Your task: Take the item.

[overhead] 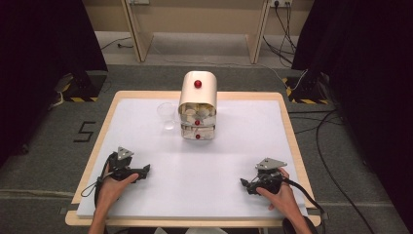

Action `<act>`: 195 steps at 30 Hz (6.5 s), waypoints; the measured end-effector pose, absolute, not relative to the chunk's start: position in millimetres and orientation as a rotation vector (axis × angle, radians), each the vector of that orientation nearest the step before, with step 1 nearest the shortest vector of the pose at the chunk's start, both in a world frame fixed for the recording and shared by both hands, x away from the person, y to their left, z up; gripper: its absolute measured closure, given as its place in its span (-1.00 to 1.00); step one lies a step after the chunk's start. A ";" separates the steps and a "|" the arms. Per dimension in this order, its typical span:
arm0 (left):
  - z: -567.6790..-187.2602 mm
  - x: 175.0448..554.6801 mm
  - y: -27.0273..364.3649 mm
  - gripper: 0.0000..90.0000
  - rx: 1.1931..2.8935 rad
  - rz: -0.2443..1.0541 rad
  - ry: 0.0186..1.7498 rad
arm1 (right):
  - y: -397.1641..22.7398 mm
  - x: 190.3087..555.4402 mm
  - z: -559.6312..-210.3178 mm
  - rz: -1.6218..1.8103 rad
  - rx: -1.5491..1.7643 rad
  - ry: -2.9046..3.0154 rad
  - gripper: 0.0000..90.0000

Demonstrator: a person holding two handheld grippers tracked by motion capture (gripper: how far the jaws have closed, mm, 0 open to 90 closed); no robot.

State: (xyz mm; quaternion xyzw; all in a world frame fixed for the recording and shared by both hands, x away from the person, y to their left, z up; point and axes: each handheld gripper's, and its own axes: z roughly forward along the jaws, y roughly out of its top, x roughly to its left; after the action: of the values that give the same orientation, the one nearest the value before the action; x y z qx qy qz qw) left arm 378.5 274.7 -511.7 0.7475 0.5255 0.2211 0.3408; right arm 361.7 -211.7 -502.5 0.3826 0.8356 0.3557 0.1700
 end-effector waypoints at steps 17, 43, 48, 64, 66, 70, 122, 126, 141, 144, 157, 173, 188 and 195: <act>-500.0 379.5 270.9 -0.67 1.883 0.533 1.279 | -211.4 362.1 -502.7 1.013 1.084 2.384 -0.75; -428.6 399.2 200.0 -0.61 1.776 0.505 0.934 | -211.2 362.2 -502.8 1.011 1.080 2.392 -0.77; -412.9 400.2 178.3 -0.60 1.787 0.523 0.845 | -211.2 362.3 -502.8 1.013 1.079 2.393 -0.78; -376.9 424.8 136.6 -0.58 1.836 0.554 0.739 | -210.7 362.6 -503.1 1.017 1.075 2.404 -0.82; -374.0 429.3 130.4 -0.58 1.859 0.583 0.722 | -210.9 362.7 -503.1 1.014 1.069 2.404 -0.82; -372.9 435.6 126.0 -0.58 1.860 0.575 0.724 | -210.9 362.7 -503.1 1.014 1.069 2.405 -0.82; -384.5 407.1 109.3 -0.61 2.002 0.534 0.673 | -210.8 362.9 -503.2 1.012 1.063 2.407 -0.83; -386.5 401.9 110.3 -0.61 1.996 0.528 0.668 | -210.8 362.8 -503.2 1.011 1.062 2.407 -0.83; -390.0 392.1 111.7 -0.61 1.998 0.520 0.656 | -210.9 362.8 -503.2 1.009 1.062 2.409 -0.83; -390.9 390.4 112.2 -0.61 1.996 0.515 0.654 | -210.8 362.8 -503.2 1.009 1.063 2.409 -0.83; -392.8 384.5 113.2 -0.60 2.005 0.496 0.652 | -210.7 362.8 -503.2 1.009 1.064 2.408 -0.84; -395.1 380.2 114.1 -0.60 2.009 0.483 0.649 | -210.7 362.8 -503.2 1.009 1.063 2.408 -0.84; -389.8 383.3 116.6 -0.58 1.982 0.479 0.654 | -210.7 362.8 -503.2 1.009 1.064 2.408 -0.84; -377.3 389.3 119.9 -0.50 1.953 0.497 0.669 | -210.7 362.9 -503.2 1.010 1.061 2.408 -0.84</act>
State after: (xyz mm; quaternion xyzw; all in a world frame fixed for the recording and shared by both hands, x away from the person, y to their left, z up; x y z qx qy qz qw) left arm 389.3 119.9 -377.3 0.8030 0.2751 0.2044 0.4876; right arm 362.9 -210.7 -503.2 0.3716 0.8432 0.3536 0.1610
